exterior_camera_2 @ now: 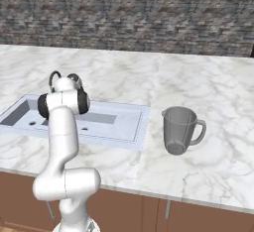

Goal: Turn on the sink faucet and place the jug under the water for a few seconds to fill it up.

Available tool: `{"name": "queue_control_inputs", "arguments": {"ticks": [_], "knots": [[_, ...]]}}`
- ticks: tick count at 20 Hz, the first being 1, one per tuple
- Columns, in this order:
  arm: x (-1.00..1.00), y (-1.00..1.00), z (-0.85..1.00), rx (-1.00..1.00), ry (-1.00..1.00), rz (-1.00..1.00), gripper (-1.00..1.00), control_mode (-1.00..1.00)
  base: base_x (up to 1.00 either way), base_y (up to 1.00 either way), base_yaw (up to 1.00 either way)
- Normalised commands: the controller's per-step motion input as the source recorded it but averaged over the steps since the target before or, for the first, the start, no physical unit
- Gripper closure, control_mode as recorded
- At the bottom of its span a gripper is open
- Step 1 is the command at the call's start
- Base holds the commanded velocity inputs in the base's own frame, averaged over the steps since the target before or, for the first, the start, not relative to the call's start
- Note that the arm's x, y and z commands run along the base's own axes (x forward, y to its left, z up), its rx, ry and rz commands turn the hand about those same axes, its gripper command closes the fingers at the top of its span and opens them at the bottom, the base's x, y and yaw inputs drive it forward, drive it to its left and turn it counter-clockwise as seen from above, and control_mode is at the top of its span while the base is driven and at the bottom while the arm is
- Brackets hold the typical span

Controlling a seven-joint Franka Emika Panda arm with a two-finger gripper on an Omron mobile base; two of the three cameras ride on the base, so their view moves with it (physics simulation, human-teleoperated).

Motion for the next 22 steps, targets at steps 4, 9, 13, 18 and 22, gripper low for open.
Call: {"name": "queue_control_inputs", "arguments": {"ticks": [4, 9, 13, 18, 22], "knots": [[-0.08, -0.47, 1.0, 0.0, 0.07, -0.06, -1.0, -1.0, 0.0, 0.0, 0.0], [0.0, -0.39, 0.81, 0.0, 0.08, -0.06, -1.0, -1.0, 0.0, 0.0, 0.0], [-0.4, -0.47, 0.5, 0.0, 0.03, -0.03, -1.0, -1.0, 0.0, 0.0, 0.0], [-1.0, -0.75, 0.0, 0.0, -0.06, -0.06, -1.0, -1.0, 0.0, 0.0, 0.0], [-1.0, -0.9, 0.03, 0.0, -0.08, -0.07, -1.0, -1.0, 0.0, 0.0, 0.0]]}}
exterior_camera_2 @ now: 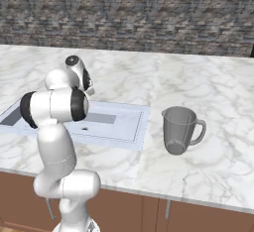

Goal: Turn on the sink faucet and place the jug under the water for a few seconds to fill it up.

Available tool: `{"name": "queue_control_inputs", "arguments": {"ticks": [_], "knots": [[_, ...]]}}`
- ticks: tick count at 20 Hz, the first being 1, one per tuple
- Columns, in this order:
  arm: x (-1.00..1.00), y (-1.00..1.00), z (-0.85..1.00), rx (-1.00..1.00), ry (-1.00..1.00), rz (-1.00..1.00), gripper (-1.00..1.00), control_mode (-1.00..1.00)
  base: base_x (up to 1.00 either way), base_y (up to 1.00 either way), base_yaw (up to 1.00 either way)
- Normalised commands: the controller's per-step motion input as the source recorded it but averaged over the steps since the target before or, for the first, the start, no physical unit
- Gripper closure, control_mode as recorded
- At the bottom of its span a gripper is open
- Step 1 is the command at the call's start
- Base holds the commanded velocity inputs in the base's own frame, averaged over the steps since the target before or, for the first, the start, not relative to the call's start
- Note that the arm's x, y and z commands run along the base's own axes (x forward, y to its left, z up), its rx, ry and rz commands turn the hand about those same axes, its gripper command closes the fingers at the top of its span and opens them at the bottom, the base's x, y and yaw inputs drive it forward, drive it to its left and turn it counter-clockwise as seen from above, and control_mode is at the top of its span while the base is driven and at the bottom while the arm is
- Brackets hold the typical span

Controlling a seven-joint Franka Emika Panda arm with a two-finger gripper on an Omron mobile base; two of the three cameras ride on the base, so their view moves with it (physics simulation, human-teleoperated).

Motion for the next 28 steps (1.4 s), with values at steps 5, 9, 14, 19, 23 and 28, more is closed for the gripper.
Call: {"name": "queue_control_inputs", "arguments": {"ticks": [5, 9, 14, 19, 23, 28], "knots": [[-0.97, -0.81, 0.5, -0.01, -0.01, -0.08, -1.0, -1.0, 0.0, 0.0, 0.0], [-0.38, -0.68, 1.0, -0.11, 0.12, -0.07, -1.0, -1.0, 0.0, 0.0, 0.0], [-0.08, -0.57, 0.93, -0.18, 0.17, -0.04, -1.0, -1.0, 0.0, 0.0, 0.0], [-0.85, -0.47, -0.14, -0.19, 0.0, 0.03, -1.0, -1.0, 0.0, 0.0, 0.0], [-1.0, -0.59, 0.13, -0.25, -0.01, 0.12, -1.0, -1.0, 0.0, 0.0, 0.0], [-1.0, -0.71, 0.16, -0.25, 0.0, 0.15, -1.0, -1.0, 0.0, 0.0, 0.0]]}}
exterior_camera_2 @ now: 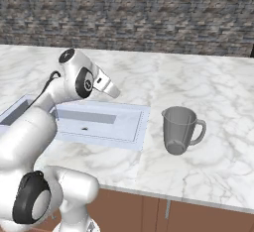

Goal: Turn on the sink faucet and place the jug under the water for a few seconds to fill it up.

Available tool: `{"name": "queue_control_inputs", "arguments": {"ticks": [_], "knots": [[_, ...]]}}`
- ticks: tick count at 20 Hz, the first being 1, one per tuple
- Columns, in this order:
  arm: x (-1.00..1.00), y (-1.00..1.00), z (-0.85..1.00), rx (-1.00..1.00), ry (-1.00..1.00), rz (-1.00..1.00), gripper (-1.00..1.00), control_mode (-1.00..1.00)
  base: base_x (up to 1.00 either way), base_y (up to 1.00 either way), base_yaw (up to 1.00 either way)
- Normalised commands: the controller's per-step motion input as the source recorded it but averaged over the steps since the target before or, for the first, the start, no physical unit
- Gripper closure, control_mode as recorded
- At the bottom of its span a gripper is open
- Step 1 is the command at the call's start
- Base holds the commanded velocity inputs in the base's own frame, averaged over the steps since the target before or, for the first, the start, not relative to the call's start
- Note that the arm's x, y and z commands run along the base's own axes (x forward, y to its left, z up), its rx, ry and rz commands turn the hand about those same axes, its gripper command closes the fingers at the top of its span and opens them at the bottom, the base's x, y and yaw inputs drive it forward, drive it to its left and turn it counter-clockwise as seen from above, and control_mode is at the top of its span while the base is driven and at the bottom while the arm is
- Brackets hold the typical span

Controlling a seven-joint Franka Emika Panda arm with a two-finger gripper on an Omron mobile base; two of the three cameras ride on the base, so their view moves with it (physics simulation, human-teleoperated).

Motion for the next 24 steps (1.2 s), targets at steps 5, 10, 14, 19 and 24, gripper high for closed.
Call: {"name": "queue_control_inputs", "arguments": {"ticks": [5, 10, 14, 19, 24], "knots": [[-0.98, -0.88, 0.0, -0.21, 0.0, 0.16, -1.0, -1.0, 0.0, 0.0, 0.0], [-0.94, -1.0, 0.03, -0.18, 0.0, 0.16, -1.0, -1.0, 0.0, 0.0, 0.0], [-0.91, -1.0, 0.07, -0.14, -0.06, 0.16, -1.0, -1.0, 0.0, 0.0, 0.0], [-0.66, -1.0, 0.03, -0.12, -0.05, 0.17, -1.0, -1.0, 0.0, 0.0, 0.0], [-0.35, -1.0, -0.07, -0.05, -0.12, 0.21, -1.0, -1.0, 0.0, 0.0, 0.0]]}}
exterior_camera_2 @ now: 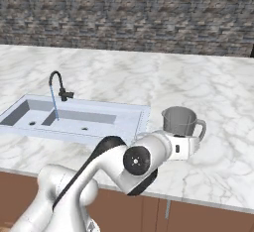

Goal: Turn on the sink faucet and place the jug under the water for a few seconds to fill it up.

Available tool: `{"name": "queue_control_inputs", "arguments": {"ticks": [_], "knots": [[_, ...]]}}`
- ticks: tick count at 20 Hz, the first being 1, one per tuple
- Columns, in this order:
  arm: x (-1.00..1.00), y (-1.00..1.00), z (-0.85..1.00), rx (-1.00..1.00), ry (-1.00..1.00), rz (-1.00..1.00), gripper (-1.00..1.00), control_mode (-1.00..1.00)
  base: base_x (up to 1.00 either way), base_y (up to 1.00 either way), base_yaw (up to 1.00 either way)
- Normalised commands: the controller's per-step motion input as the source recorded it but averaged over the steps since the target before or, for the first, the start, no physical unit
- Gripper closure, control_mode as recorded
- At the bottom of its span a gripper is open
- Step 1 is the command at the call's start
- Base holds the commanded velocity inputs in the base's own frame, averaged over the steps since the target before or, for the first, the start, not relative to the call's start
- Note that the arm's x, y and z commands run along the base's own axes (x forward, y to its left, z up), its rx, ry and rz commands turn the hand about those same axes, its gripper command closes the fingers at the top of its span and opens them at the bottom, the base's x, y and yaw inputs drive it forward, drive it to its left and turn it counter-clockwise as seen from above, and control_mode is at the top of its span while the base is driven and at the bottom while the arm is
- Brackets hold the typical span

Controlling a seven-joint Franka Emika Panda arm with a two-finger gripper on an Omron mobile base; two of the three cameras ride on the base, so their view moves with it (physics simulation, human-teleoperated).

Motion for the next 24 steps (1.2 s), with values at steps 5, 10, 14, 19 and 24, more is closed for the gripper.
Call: {"name": "queue_control_inputs", "arguments": {"ticks": [5, 10, 14, 19, 24], "knots": [[0.09, -0.52, -0.46, -0.05, -0.05, 0.21, -1.0, -1.0, 0.0, 0.0, 0.0], [0.41, -0.35, -0.29, -0.04, -0.04, 0.19, -1.0, -1.0, 0.0, 0.0, 0.0], [0.57, -0.15, -0.23, -0.03, -0.08, 0.26, -1.0, -1.0, 0.0, 0.0, 0.0], [0.45, -0.15, -0.21, -0.02, 0.0, 0.21, -1.0, -1.0, 0.0, 0.0, 0.0], [0.51, -0.33, -0.26, 0.0, 0.0, 0.17, -1.0, -1.0, 0.0, 0.0, 0.0]]}}
